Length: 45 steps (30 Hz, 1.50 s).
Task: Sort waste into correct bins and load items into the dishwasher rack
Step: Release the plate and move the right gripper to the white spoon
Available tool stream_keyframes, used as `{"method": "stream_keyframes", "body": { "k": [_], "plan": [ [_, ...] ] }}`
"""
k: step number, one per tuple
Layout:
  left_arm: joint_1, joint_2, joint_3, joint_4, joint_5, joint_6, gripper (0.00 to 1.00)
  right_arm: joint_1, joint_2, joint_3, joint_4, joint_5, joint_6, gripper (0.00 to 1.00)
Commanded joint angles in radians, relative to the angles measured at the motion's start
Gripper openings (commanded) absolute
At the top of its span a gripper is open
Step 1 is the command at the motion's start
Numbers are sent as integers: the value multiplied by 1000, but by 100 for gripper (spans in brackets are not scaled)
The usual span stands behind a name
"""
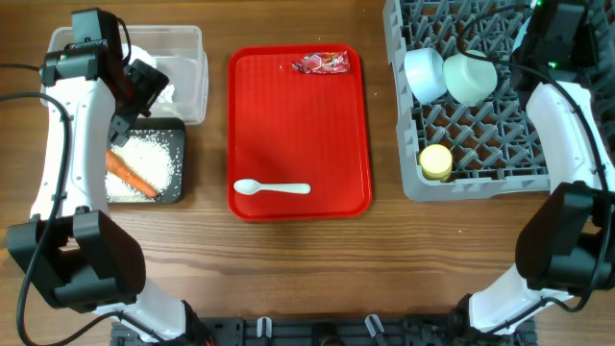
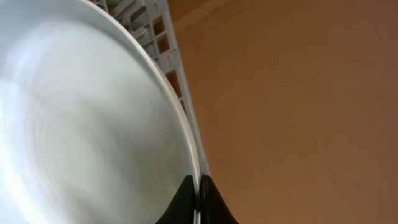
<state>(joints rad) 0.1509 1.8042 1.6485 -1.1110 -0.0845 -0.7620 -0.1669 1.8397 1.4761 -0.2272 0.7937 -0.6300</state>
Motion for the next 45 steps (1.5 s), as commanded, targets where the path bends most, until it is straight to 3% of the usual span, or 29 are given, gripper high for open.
{"method": "stream_keyframes", "body": {
  "k": [1,2,3,15,19,22,27,30,31,33,37,45],
  "plan": [
    [-1,-27,1,-1,-10,-13,100,2,14,17,5,18,5,42],
    [-1,-27,1,-1,-10,-13,100,2,14,17,6,18,5,81],
    [-1,-27,1,-1,-10,-13,100,2,14,17,7,18,5,100],
    [-1,-27,1,-1,-10,-13,100,37,-96,17,162,94,116,100],
    [-1,-27,1,-1,-10,-13,100,98,-167,17,129,85,236,100],
    [-1,-27,1,-1,-10,-13,100,193,-205,17,-52,-108,387,100],
    [-1,-27,1,-1,-10,-13,100,401,-205,17,-309,-661,835,100],
    [-1,-27,1,-1,-10,-13,100,478,-183,14,-335,-1060,921,100],
    [-1,-27,1,-1,-10,-13,100,497,-177,14,-332,-1113,949,100],
    [-1,-27,1,-1,-10,-13,100,531,-160,14,-312,-1145,1033,100],
    [-1,-27,1,-1,-10,-13,100,599,-145,16,-270,-1156,972,100],
    [-1,-27,1,-1,-10,-13,100,605,-93,220,-449,-977,970,100]
  ]
}}
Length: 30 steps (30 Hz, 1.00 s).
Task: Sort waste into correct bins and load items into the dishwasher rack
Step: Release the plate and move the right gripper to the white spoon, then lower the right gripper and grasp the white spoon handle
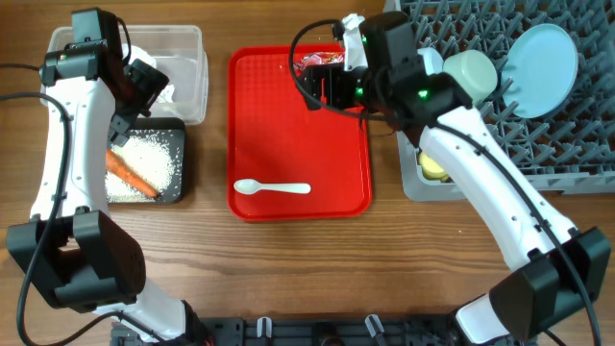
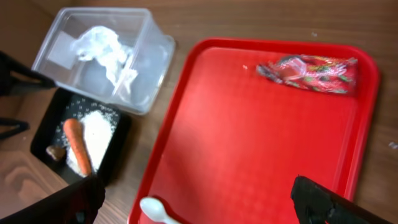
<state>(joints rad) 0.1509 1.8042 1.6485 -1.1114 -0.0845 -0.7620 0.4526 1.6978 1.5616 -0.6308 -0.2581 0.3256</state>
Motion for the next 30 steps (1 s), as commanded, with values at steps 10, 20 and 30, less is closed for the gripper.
{"method": "stream_keyframes", "body": {
  "k": [10,20,30],
  "plan": [
    [-1,-27,1,-1,-10,-13,100,-28,463,510,-140,132,-8,100],
    [-1,-27,1,-1,-10,-13,100,-12,617,516,-192,124,18,100],
    [-1,-27,1,-1,-10,-13,100,179,618,505,-516,80,-92,99]
  ]
}}
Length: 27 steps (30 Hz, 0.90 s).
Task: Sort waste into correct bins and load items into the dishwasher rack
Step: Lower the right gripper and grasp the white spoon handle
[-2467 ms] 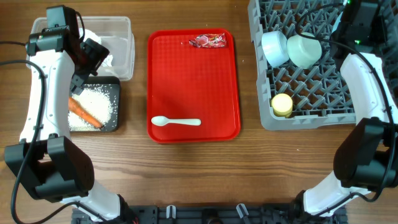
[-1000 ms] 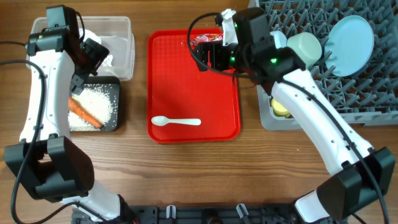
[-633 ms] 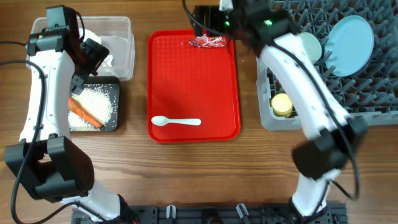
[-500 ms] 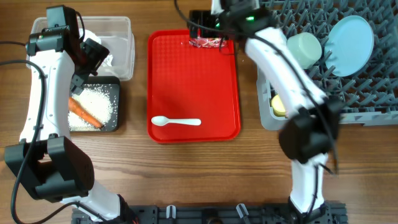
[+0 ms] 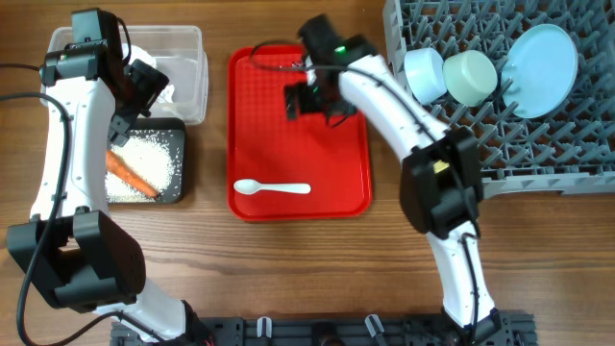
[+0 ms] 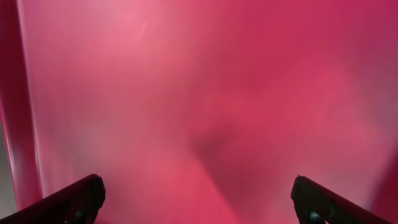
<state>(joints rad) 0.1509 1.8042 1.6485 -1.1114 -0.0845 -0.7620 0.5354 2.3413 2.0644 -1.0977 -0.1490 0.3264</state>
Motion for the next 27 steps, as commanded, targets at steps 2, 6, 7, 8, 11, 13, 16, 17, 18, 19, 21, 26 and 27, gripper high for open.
{"method": "stream_keyframes", "body": {
  "k": [2,6,7,8,11,13,16,17,18,19,21,26,27],
  "plan": [
    [-1,-27,1,-1,-10,-13,100,148,-26,3,-80,-27,-157,96],
    [-1,-27,1,-1,-10,-13,100,226,-25,0,-116,-15,-270,92],
    [-1,-27,1,-1,-10,-13,100,240,-25,-9,-116,-8,-304,91],
    [-1,-27,1,-1,-10,-13,100,254,-25,-23,-113,2,-340,89],
    [-1,-27,1,-1,-10,-13,100,270,-25,-66,-95,3,-424,80],
    [-1,-27,1,-1,-10,-13,100,271,-24,-105,-71,3,-463,79],
    [-1,-27,1,-1,-10,-13,100,269,-24,-156,-34,3,-484,78],
    [-1,-27,1,-1,-10,-13,100,269,-24,-159,-32,3,-485,78],
    [-1,-27,1,-1,-10,-13,100,269,-24,-159,-32,3,-491,76],
    [-1,-27,1,-1,-10,-13,100,269,-24,-159,-32,2,-500,74],
    [-1,-27,1,-1,-10,-13,100,269,-24,-159,-32,-2,-507,68],
    [-1,-27,1,-1,-10,-13,100,270,-24,-161,-32,-1,-508,38],
    [-1,-27,1,-1,-10,-13,100,270,-24,-162,-29,-1,-507,32]
  ]
}}
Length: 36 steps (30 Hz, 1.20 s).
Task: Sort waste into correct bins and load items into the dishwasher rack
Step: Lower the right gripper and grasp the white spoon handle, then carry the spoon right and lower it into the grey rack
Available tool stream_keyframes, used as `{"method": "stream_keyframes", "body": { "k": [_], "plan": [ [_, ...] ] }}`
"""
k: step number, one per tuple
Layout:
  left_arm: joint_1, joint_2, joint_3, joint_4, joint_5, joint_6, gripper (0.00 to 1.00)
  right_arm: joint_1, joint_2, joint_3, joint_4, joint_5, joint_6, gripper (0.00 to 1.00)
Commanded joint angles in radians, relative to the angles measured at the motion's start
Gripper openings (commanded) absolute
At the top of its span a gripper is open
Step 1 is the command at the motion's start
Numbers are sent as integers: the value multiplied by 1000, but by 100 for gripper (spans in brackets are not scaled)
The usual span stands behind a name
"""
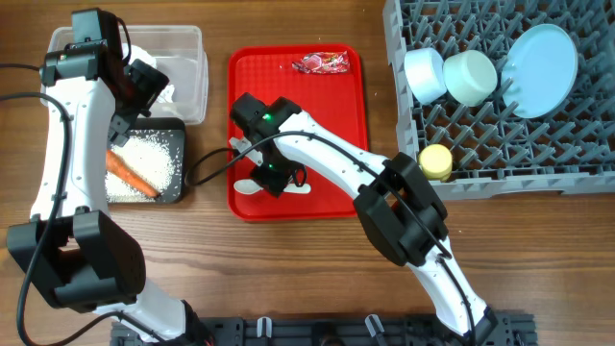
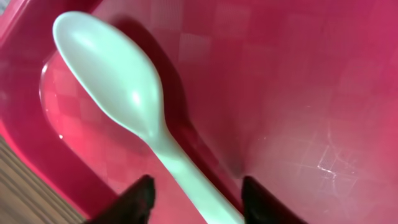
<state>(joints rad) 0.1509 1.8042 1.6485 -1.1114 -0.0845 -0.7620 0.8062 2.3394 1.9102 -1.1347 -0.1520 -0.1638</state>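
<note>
A white plastic spoon [image 1: 300,189] lies near the front edge of the red tray [image 1: 317,125]; in the right wrist view its bowl [image 2: 118,81] points up-left and its handle runs down between my fingers. My right gripper [image 2: 199,202] is open, low over the tray, one fingertip [image 2: 144,198] on each side of the handle, and shows from overhead as the right gripper [image 1: 274,178]. A red candy wrapper [image 1: 322,62] lies at the tray's far edge. My left gripper [image 1: 144,86] hangs over the clear bin [image 1: 192,58]; its jaws are not readable.
The grey dishwasher rack [image 1: 480,183] on the right holds two white bowls [image 1: 468,77], a pale blue plate [image 1: 541,56] and a yellow cup [image 1: 435,161]. A black tray [image 1: 178,144] left of the red one holds rice and a carrot [image 1: 130,173]. Crumpled white waste lies in the clear bin.
My right gripper, still open, has gone from above the upper middle of the red tray down to the spoon at the tray's front, and now straddles its handle. The left arm is unchanged.
My right gripper was shut on the plate at the rack's far corner. Then the plate stood in the rack and the gripper was open over the tray near the wrapper. It was later over the tray's middle, and now sits astride the spoon handle.
</note>
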Motion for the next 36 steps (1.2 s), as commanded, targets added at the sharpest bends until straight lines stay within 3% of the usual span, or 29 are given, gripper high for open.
{"method": "stream_keyframes", "body": {
  "k": [1,8,12,19,23,28,36],
  "plan": [
    [-1,-27,1,-1,-10,-13,100,-1,-22,-8,9,3,-18,29],
    [-1,-27,1,-1,-10,-13,100,22,-6,-8,-2,49,-19,29],
    [-1,-27,1,-1,-10,-13,100,38,-7,-8,-23,70,-32,39],
    [-1,-27,1,-1,-10,-13,100,31,-6,-8,-48,112,-44,40],
    [-1,-27,1,-1,-10,-13,100,11,-6,-34,-5,153,-36,35],
    [-1,-27,1,-1,-10,-13,100,-21,-6,-110,61,156,4,4],
    [-1,-27,1,-1,-10,-13,100,-91,-8,-109,68,151,111,5]
  ]
}}
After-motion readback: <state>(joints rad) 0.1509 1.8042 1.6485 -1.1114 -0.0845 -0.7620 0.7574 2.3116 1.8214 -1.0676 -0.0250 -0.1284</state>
